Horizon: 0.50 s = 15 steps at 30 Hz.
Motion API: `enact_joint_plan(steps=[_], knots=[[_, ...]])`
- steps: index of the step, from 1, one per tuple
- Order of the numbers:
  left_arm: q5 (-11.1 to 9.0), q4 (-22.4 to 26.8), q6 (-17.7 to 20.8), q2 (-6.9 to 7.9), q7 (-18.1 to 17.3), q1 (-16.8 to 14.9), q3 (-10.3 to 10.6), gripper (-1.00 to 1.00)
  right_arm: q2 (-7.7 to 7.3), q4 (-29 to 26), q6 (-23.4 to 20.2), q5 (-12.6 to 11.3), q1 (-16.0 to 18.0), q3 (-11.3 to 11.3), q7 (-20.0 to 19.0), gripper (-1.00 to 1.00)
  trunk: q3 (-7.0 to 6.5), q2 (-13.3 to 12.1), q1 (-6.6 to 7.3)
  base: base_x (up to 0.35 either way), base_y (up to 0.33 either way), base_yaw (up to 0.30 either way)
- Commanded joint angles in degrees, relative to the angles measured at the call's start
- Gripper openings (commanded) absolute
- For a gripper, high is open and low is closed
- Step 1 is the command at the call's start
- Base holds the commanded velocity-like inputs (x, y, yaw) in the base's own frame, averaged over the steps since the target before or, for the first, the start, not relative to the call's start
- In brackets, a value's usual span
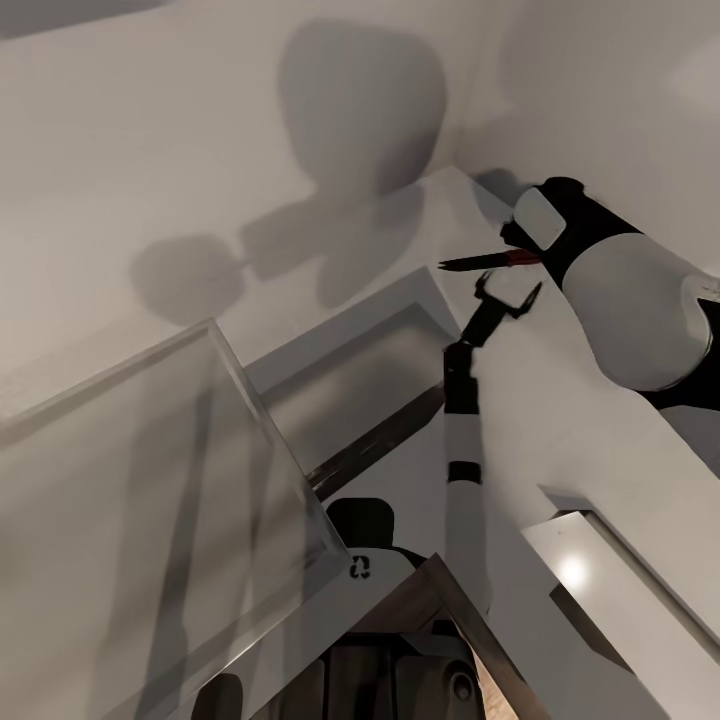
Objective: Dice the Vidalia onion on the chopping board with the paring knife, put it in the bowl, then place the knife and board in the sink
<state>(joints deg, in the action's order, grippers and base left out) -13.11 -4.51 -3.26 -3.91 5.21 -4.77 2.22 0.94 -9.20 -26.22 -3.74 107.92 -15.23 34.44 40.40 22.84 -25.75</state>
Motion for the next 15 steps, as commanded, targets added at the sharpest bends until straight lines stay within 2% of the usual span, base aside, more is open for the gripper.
enact_joint_plan(steps=[1,5,15], knots=[[-0.4,-0.2,-0.3,-0.01,0.1,-0.1,0.2,1.0,0.14,-0.1,-0.2,-0.4,0.0,0.1,0.3,1.0,0.07,0.1,-0.03,0.0,0.0,0.0],[-0.4,-0.2,-0.3,0.03,0.1,-0.1,0.2,1.0,0.65,-0.2,-0.2,-0.4,0.0,0.1,0.3,1.0,0.18,0.1,-0.03,0.0,0.0,0.0],[-0.4,-0.2,-0.3,0.04,0.1,-0.1,0.2,1.0,0.87,-0.5,-0.3,-0.6,0.0,0.1,0.2,1.0,0.88,0.1,-0.03,0.0,0.0,0.0]])
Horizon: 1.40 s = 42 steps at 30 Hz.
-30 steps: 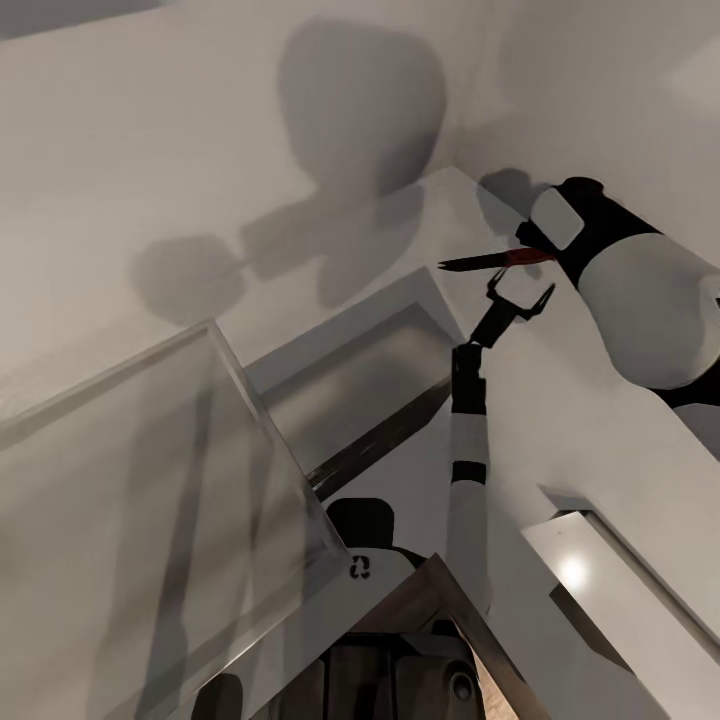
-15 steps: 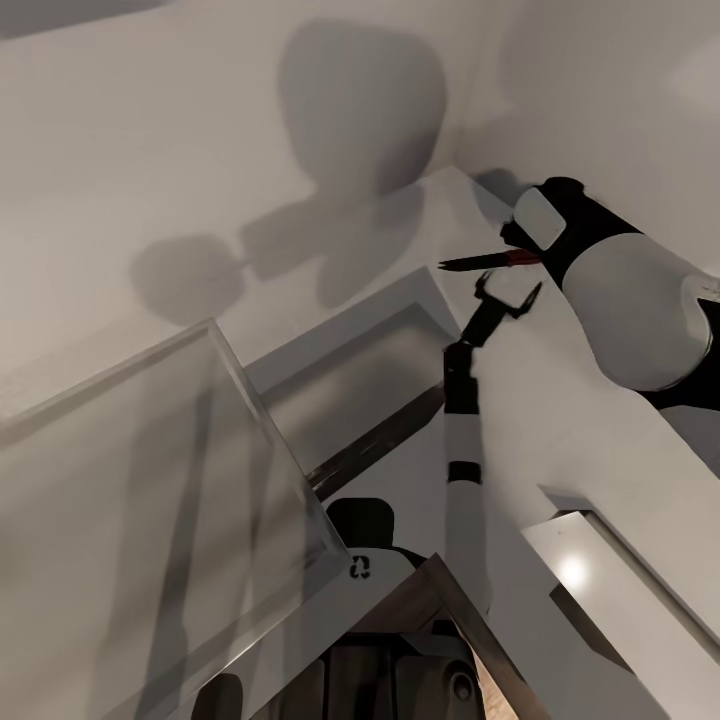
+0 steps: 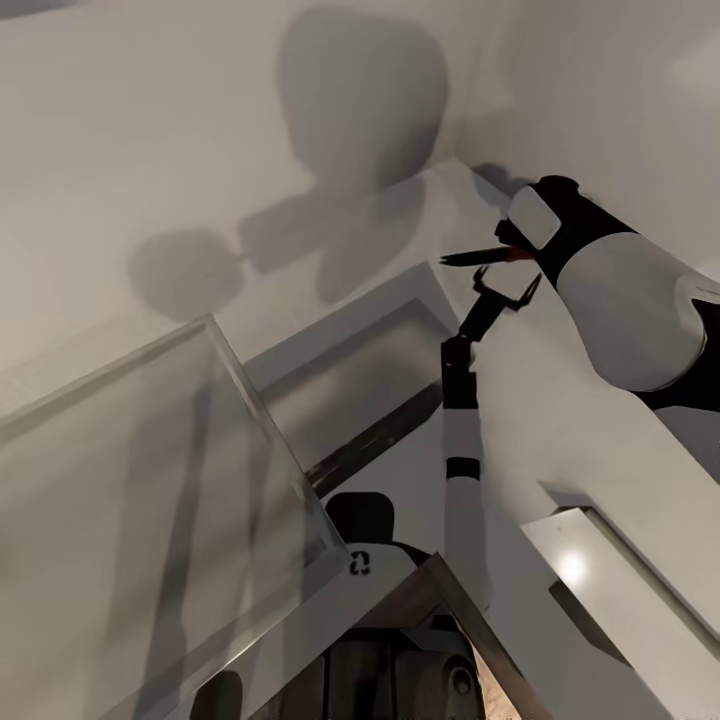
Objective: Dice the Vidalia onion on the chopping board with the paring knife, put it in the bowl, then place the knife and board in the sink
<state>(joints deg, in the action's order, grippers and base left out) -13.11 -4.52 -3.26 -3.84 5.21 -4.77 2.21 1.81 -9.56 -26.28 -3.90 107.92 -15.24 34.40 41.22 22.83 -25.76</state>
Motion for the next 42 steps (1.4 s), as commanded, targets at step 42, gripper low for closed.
enact_joint_plan(steps=[42], knots=[[-0.4,-0.2,-0.3,-0.11,0.0,-0.1,0.2,1.0,1.42,-7.5,-4.6,-0.2,0.0,0.3,4.6,1.0,1.55,0.1,-0.03,0.0,0.0,0.0]])
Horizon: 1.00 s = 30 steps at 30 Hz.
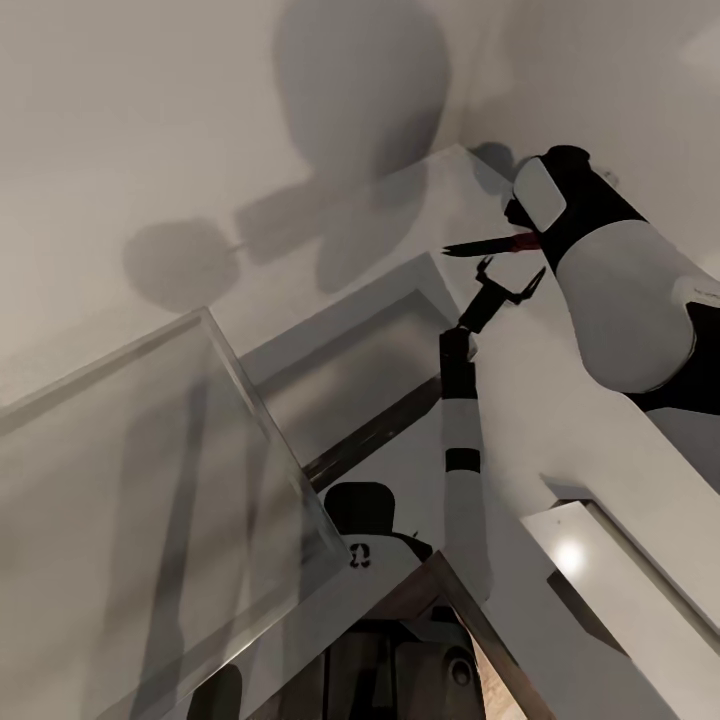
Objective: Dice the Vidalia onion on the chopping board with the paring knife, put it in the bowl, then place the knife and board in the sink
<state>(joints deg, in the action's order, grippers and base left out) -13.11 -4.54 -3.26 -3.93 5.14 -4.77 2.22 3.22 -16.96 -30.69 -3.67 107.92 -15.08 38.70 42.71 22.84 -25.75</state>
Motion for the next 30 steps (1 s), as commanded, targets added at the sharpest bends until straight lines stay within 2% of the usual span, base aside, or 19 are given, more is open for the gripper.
enact_joint_plan(steps=[1,11,30], knots=[[-0.4,-0.2,-0.3,-0.03,0.1,-0.1,0.2,1.0,0.06,-0.1,-0.2,-0.4,0.0,0.1,0.3,1.0,0.06,0.1,-0.03,0.0,0.0,0.0],[-0.4,-0.2,-0.3,0.15,0.1,-0.1,0.2,1.0,0.35,-0.2,-0.2,-0.3,0.0,0.1,0.3,1.0,0.26,0.1,-0.03,0.0,0.0,0.0],[-0.4,-0.2,-0.3,0.13,0.1,-0.1,0.2,1.0,0.04,-0.1,-0.2,-0.5,0.0,0.1,0.3,1.0,1.92,0.1,-0.03,0.0,0.0,0.0]])
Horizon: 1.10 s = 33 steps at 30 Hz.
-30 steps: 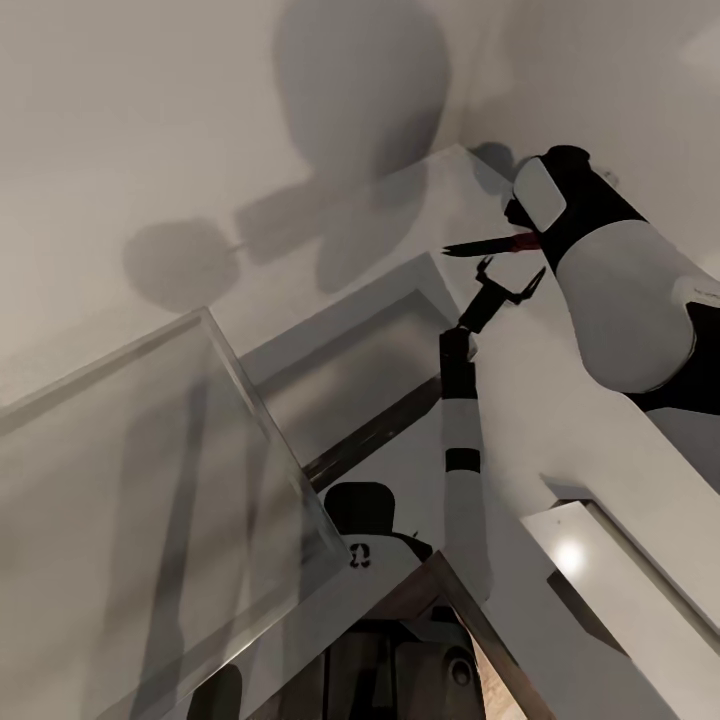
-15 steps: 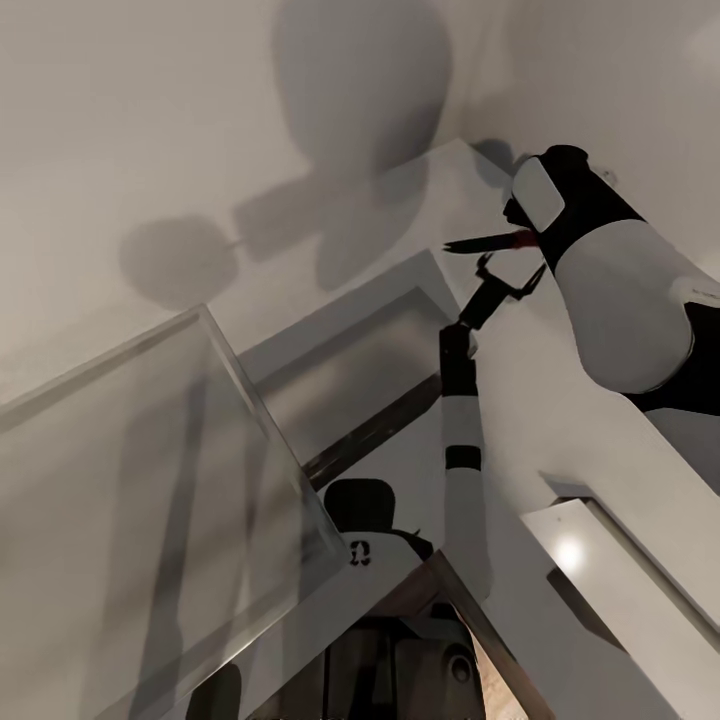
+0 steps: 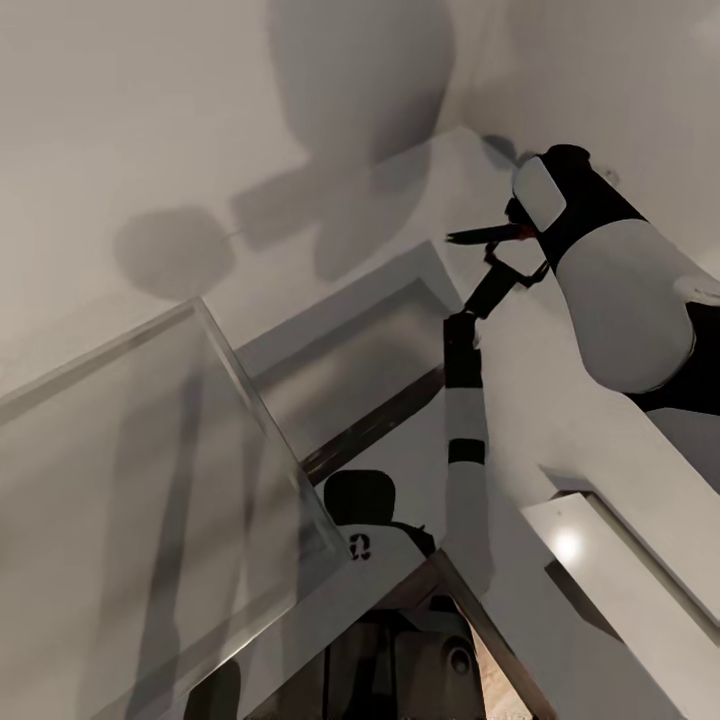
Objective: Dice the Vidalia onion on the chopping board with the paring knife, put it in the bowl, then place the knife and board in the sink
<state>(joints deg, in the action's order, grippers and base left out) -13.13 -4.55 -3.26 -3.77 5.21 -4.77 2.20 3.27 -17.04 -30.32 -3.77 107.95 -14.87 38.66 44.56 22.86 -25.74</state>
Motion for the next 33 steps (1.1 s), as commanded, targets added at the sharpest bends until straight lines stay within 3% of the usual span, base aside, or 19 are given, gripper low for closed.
enact_joint_plan(steps=[1,10,33], knots=[[-0.4,-0.2,-0.3,-0.02,0.1,-0.1,0.2,1.0,-0.01,0.0,-0.6,-0.4,0.0,-0.1,0.3,1.0,0.16,0.1,-0.05,0.0,0.0,0.0],[-0.4,-0.2,-0.3,-0.01,0.1,-0.1,0.3,1.0,-0.02,0.0,-0.5,-0.4,0.0,-0.1,0.2,1.0,0.79,0.1,-0.05,0.0,0.0,0.0],[-0.4,-0.2,-0.3,-0.01,0.1,-0.1,0.3,1.0,-0.34,0.0,-0.6,-0.1,0.0,-0.2,0.3,1.0,0.84,0.1,-0.05,0.0,0.0,0.0]])
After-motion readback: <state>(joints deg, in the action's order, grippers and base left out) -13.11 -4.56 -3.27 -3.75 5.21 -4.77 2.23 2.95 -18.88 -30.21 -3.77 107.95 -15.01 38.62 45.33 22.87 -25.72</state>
